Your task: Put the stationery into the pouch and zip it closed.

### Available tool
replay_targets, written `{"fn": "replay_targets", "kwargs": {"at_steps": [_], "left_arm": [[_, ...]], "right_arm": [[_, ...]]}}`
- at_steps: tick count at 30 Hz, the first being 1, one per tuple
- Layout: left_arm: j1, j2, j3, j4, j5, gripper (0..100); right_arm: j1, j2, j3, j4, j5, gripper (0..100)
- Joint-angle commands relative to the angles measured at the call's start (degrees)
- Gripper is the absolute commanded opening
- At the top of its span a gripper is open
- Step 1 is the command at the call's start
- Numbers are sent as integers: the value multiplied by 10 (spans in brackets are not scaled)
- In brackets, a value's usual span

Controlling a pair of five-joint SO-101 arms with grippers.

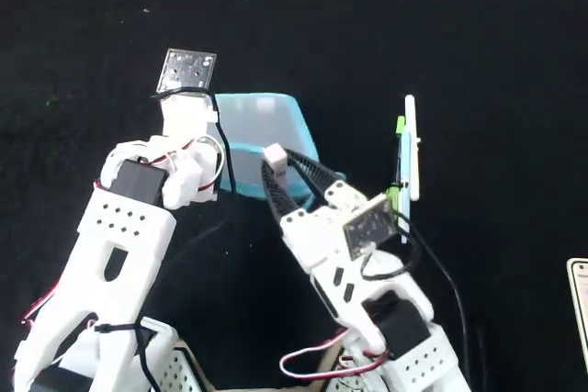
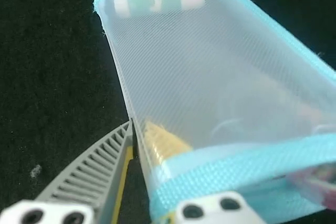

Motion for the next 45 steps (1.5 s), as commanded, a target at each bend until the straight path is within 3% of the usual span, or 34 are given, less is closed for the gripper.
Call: {"fn": "replay_targets", "kwargs": {"at_steps": [1, 14, 20, 26, 31, 40, 45], "left_arm": [[4, 4, 11, -2, 6, 30], [4, 4, 11, -1, 6, 30], [4, 6, 11, 2, 6, 30], [4, 9, 7, 4, 6, 30], [4, 11, -30, 60, 7, 30], [4, 11, -100, 121, 1, 30], [0, 11, -138, 140, -41, 30]], "right_arm": [[18, -71, -15, 90, 1, 14], [19, -55, -92, 232, 4, 14], [19, -55, -92, 234, 102, 11], [19, -55, -99, 258, 109, 11], [19, -55, -123, 315, 109, 11], [18, -55, -100, 173, 109, 11], [18, -51, -52, 65, 109, 11]]}}
